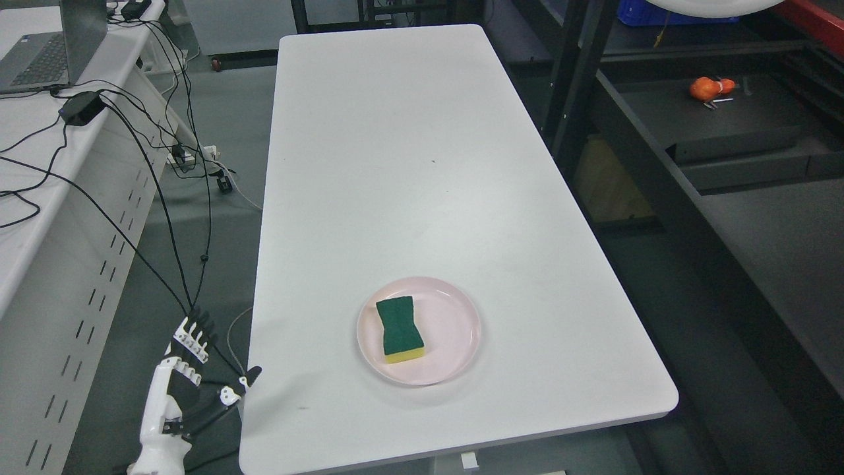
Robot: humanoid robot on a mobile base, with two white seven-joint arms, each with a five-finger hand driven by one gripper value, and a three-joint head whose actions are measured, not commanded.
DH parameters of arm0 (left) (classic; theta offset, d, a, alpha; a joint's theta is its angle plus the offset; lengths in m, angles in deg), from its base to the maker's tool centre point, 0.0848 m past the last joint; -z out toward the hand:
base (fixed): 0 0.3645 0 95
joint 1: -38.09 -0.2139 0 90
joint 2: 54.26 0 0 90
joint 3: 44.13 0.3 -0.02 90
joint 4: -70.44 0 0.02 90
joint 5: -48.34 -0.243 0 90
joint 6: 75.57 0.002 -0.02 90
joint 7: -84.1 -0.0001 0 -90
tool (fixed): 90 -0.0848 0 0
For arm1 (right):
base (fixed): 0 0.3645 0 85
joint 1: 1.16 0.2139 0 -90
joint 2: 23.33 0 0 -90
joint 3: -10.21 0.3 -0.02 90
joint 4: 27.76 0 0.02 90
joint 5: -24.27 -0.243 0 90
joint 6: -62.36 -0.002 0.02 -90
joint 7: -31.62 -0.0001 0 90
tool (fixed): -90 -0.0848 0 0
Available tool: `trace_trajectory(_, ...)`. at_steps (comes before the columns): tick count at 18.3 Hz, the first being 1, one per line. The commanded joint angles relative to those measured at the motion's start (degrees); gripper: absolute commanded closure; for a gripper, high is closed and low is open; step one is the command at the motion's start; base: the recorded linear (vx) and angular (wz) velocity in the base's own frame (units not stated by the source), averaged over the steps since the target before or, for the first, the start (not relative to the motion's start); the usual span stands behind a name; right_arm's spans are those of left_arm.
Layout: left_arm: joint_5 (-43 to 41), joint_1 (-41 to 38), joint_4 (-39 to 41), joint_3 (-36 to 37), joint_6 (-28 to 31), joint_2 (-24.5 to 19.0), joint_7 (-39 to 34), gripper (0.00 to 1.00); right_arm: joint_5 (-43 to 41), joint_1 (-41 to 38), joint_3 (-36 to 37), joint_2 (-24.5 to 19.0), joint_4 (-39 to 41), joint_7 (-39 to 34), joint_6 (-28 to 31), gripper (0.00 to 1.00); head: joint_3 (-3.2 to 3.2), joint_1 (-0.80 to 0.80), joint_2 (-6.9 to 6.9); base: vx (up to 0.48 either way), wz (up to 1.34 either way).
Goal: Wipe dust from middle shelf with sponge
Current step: 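Raise the left hand and move it toward the sponge on the pink plate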
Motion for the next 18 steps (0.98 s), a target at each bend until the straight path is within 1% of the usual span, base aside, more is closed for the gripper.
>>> trace_trajectory(1,0.04,-0.19,0.15,-1.48,-0.24,0.09,0.08,0.01,0.0,0.0,0.0,1.0,1.0,0.02,4.22,0.0,0.0,0.0,0.0,0.035,0.02)
trace_trajectory(3,-0.04,0.85,0.15,-1.92,-0.85,0.0,0.35,0.01,0.0,0.0,0.0,1.0,1.0,0.02,4.22,0.0,0.0,0.0,0.0,0.028,0.01)
trace_trajectory(4,-0.04,2.78,0.15,-2.79,-1.81,-1.13,0.7,0.01,0.0,0.0,0.0,1.0,1.0,0.11,4.22,0.0,0.0,0.0,0.0,0.022,0.0)
trace_trajectory(7,-1.79,10.33,-0.55,-3.94,-3.58,-9.38,9.9,0.01,0.0,0.0,0.0,1.0,1.0,0.02,4.22,0.0,0.0,0.0,0.0,0.009,0.01)
trace_trajectory(9,-7.83,14.37,-3.17,-4.81,-3.75,-14.04,13.34,0.02,0.0,0.0,0.0,1.0,1.0,0.02,4.22,0.0,0.0,0.0,0.0,0.0,0.0)
trace_trajectory(11,-15.74,19.47,-6.95,-5.44,-4.45,-18.0,14.5,0.02,0.0,0.0,0.0,1.0,1.0,0.02,4.22,0.0,0.0,0.0,0.0,0.0,0.0)
trace_trajectory(12,-19.78,21.76,-8.71,-5.35,-6.11,-19.84,14.59,0.02,0.0,0.0,0.0,1.0,1.0,0.02,4.22,0.0,0.0,0.0,0.0,-0.008,-0.02)
trace_trajectory(14,-31.71,25.89,-11.18,-4.65,-14.09,-23.98,15.02,0.03,0.0,0.0,0.0,1.0,1.0,0.02,4.3,0.0,0.0,0.0,0.0,-0.004,-0.01)
trace_trajectory(15,-37.78,27.74,-11.36,-3.25,-18.39,-24.17,15.63,0.03,0.0,0.0,0.0,1.0,1.0,0.02,4.22,0.0,0.0,0.0,0.0,0.0,0.0)
trace_trajectory(16,-43.23,30.45,-11.28,-0.28,-22.96,-24.43,16.34,0.03,0.0,0.0,0.0,1.0,1.0,0.02,4.22,0.0,0.0,0.0,0.0,0.0,0.0)
trace_trajectory(18,-52.38,35.55,-10.93,5.78,-29.56,-24.61,17.65,0.04,0.0,0.0,0.0,1.0,1.0,0.02,4.22,0.0,0.0,0.0,0.0,0.0,0.0)
